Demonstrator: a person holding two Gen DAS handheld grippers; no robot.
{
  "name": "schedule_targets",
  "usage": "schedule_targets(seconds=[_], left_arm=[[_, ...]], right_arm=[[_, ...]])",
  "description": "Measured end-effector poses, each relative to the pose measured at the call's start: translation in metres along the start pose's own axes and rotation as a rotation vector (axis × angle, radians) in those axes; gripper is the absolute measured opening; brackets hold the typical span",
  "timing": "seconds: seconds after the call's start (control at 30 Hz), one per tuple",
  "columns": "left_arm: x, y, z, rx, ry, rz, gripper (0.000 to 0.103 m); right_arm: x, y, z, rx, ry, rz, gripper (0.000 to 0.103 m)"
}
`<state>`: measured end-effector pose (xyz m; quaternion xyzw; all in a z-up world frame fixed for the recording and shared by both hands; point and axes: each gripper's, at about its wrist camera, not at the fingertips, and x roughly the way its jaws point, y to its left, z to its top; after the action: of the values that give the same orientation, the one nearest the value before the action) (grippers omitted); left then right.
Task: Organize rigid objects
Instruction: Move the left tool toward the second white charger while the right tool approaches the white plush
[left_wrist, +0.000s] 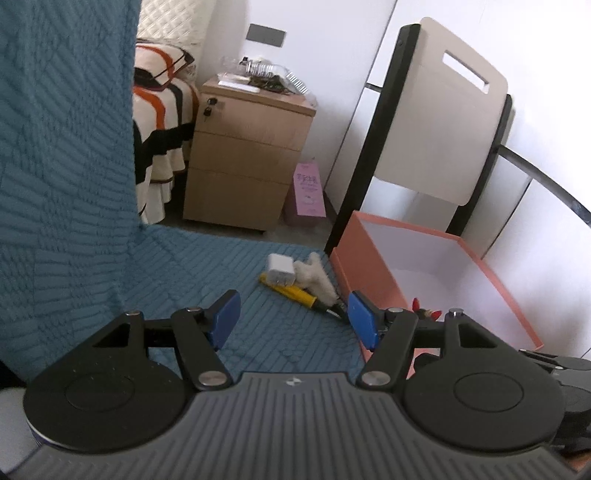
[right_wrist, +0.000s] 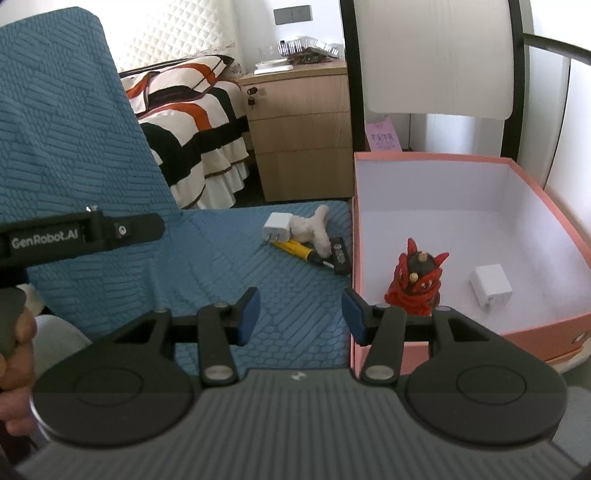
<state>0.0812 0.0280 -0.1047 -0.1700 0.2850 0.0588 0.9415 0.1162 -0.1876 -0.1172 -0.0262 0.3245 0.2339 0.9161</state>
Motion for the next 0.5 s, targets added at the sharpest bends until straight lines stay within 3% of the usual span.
schedule_targets(seconds=[0.13,0.37,0.5], left_arm=[[0.006,0.010,-0.011,-0.048,0.008,0.002,0.070],[0.024,0.020,-0.019,-0.013,0.009,0.046,0.070],[0.044,0.033,-0.018,-0.048,0.038,0.033,0.070]], right_arm=[[0.006,0.005,-0.007,-0.010,0.020,0.003,0.052],[0.018,0.010,-0.014,-0.040,0.025,0.003,0.052],[0.028,0.010,-0.017,-0.063,0.029,0.007,0.052]])
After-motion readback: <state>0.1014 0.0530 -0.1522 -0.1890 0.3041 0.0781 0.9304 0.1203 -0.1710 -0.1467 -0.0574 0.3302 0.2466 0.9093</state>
